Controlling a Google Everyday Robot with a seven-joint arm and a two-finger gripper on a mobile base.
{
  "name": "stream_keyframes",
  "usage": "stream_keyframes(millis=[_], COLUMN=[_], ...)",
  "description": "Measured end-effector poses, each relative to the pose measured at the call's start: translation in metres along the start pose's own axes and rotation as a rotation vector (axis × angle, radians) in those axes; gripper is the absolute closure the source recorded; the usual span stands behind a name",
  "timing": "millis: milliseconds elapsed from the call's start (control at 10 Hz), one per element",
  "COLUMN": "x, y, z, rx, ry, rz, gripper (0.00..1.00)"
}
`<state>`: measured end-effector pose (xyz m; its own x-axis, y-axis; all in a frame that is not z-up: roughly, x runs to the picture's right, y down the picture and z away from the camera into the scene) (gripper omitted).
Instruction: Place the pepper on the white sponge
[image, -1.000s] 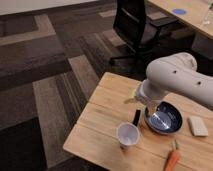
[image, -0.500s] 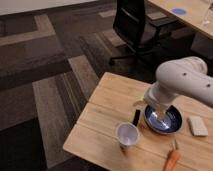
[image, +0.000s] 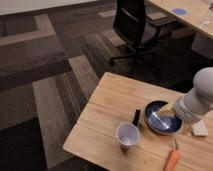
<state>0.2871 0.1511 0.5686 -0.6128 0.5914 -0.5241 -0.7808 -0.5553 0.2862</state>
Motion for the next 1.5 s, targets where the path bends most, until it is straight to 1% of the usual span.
stream_keyframes(millis=[100,200,300,400,500,600,700,800,900,1300,1500], x=[0.01,0.025,0.034,0.036,0.027,0.024,0.021,0.016,0.016,0.016,0.014], y=[-0.018,-0.039,-0.057,-0.073,-0.07,-0.068,-0.056,-0.045,-0.042,-0.042,-0.042], z=[0.005,0.014,0.025,0.04,0.055,0.066,0.078,0.091,0.093,0.093,0.096], rx=[0.023,0.062,0.11,0.16,0.162,0.152,0.119,0.094,0.089,0.088,0.072], ry=[0.021,0.057,0.091,0.104,0.077,0.057,0.025,-0.027,-0.036,-0.038,-0.048], rz=[-0.022,-0.05,-0.063,-0.053,-0.039,-0.02,-0.017,-0.022,-0.024,-0.023,-0.011], gripper=[0.35,0.35,0.35,0.35,0.35,0.35,0.35,0.35,0.35,0.35,0.35])
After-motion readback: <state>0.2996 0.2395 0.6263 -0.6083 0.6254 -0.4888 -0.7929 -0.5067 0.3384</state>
